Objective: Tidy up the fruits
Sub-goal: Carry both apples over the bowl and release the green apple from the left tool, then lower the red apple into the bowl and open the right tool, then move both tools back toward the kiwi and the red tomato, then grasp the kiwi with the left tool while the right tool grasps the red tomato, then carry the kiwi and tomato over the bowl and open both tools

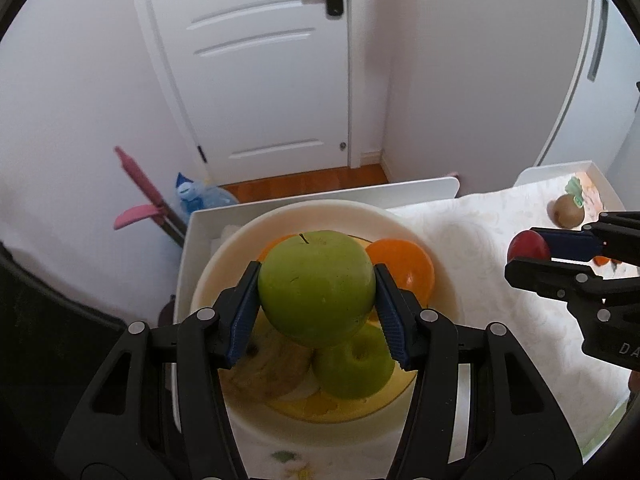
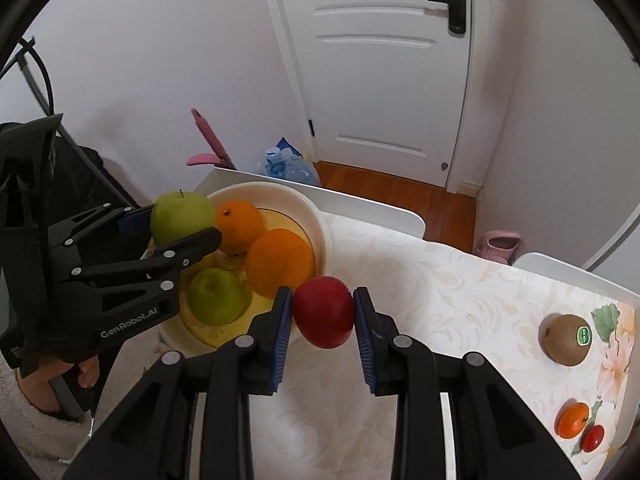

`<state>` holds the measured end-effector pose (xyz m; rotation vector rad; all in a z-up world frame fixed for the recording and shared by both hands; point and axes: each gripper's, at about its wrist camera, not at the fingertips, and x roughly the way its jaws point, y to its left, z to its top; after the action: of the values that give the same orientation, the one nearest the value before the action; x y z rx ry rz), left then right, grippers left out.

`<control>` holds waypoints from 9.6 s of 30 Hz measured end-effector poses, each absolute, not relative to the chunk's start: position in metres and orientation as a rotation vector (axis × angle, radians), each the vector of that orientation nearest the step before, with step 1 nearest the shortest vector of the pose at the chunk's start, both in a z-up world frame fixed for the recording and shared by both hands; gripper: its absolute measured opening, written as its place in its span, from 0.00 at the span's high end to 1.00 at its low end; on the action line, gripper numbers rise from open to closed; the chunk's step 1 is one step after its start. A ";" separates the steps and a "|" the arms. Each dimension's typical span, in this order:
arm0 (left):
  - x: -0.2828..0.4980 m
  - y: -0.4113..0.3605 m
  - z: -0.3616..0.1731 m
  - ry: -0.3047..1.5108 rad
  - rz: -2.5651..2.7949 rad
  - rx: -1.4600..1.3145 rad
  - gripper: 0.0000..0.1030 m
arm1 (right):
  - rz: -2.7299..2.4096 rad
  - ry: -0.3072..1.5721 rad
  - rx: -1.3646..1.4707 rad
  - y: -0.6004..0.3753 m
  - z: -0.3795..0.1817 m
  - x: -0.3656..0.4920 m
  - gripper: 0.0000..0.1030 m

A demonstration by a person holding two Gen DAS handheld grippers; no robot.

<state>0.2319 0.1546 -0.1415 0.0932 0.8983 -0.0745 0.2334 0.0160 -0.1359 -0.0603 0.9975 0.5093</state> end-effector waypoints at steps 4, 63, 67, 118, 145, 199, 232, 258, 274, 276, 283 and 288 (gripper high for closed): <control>0.239 0.150 -0.148 0.912 -0.084 0.120 0.43 | 0.489 1.013 -0.053 0.014 -0.141 0.236 0.73; 0.124 0.221 -0.133 0.885 0.062 -0.040 0.00 | 0.658 0.938 -0.123 0.059 -0.165 0.205 0.01; 0.121 0.218 -0.126 0.876 0.056 -0.037 0.00 | 0.647 0.939 -0.117 0.054 -0.158 0.199 0.01; 0.246 -0.114 -0.122 0.918 -0.417 0.132 0.00 | 0.026 0.989 0.041 -0.269 -0.134 0.150 0.01; 0.292 -0.184 -0.202 1.043 -0.228 0.050 0.11 | 0.192 1.071 -0.051 -0.290 -0.202 0.179 0.44; 0.215 -0.055 -0.091 0.916 -0.079 -0.067 0.33 | 0.410 0.930 -0.102 -0.217 -0.113 0.195 0.72; 0.248 0.216 -0.116 0.984 0.094 -0.142 0.33 | 0.601 0.942 -0.132 0.028 -0.108 0.263 0.72; 0.291 0.252 -0.173 1.094 -0.001 -0.227 0.31 | 0.585 0.990 -0.111 0.073 -0.146 0.307 0.72; 0.266 0.259 -0.144 1.015 0.042 -0.231 0.00 | 0.610 1.003 -0.101 0.080 -0.142 0.316 0.72; 0.260 0.259 -0.140 1.008 0.051 -0.225 0.00 | 0.625 1.012 -0.106 0.083 -0.143 0.317 0.72; 0.245 0.262 -0.136 0.995 0.068 -0.221 0.00 | 0.661 1.064 -0.095 0.087 -0.157 0.326 0.72; 0.240 0.260 -0.136 0.997 0.064 -0.192 0.00 | 0.666 1.077 -0.079 0.088 -0.162 0.326 0.72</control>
<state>0.2401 0.2604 -0.1361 -0.1923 0.9972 0.0636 0.3261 0.0881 -0.1617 -0.0793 1.0771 0.6656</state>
